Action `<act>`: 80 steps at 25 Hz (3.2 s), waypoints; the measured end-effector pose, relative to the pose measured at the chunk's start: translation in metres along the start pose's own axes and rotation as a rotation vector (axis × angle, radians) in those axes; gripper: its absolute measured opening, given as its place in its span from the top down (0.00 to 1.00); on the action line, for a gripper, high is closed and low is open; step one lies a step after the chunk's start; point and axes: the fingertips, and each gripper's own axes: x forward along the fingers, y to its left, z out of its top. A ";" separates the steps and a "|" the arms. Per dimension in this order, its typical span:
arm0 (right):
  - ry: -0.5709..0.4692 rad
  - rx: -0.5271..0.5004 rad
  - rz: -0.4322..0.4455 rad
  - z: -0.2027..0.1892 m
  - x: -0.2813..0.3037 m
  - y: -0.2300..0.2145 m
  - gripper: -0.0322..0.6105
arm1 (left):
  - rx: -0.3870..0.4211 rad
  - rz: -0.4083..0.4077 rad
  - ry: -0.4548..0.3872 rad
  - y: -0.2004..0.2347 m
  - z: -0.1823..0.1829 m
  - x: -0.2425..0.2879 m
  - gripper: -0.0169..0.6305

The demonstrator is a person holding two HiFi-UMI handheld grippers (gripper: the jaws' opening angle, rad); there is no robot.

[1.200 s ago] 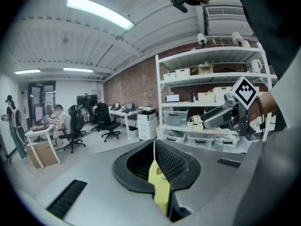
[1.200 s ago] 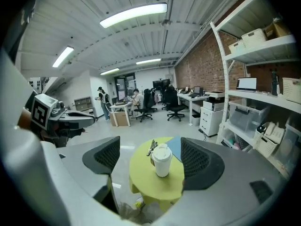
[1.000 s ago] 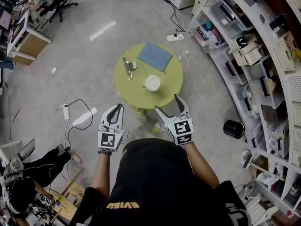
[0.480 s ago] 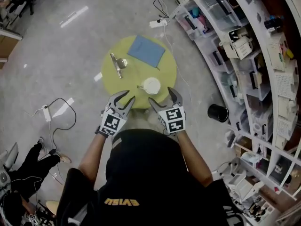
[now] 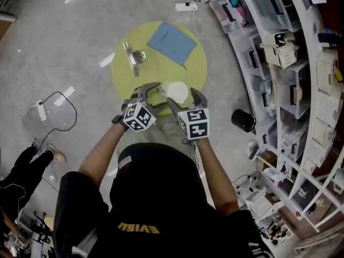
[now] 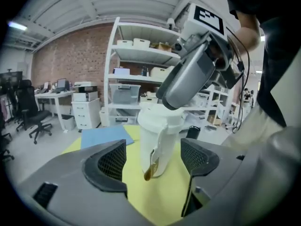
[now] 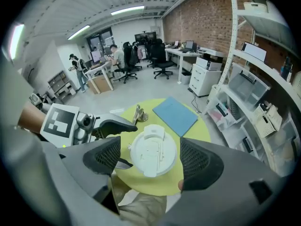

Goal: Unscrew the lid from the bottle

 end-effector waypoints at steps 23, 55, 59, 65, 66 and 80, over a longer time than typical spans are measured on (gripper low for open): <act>0.199 -0.055 0.056 -0.017 0.019 -0.004 0.43 | 0.211 -0.128 -0.111 -0.014 -0.009 0.062 0.40; 0.373 -0.829 0.352 -0.027 0.012 0.017 0.30 | 0.206 -0.213 -0.068 -0.017 -0.016 0.061 0.41; 0.208 -0.416 0.178 -0.009 0.005 0.013 0.30 | 0.214 -0.216 -0.066 -0.017 -0.019 0.056 0.41; 0.168 0.095 -0.026 -0.019 0.003 -0.001 0.32 | 0.213 -0.216 -0.070 -0.012 -0.016 0.057 0.42; 0.167 0.115 -0.034 -0.021 0.004 0.000 0.33 | 0.213 -0.216 -0.071 -0.013 -0.017 0.058 0.42; 0.262 -0.198 0.007 -0.023 0.016 0.001 0.44 | 0.214 -0.235 -0.062 -0.016 -0.018 0.061 0.42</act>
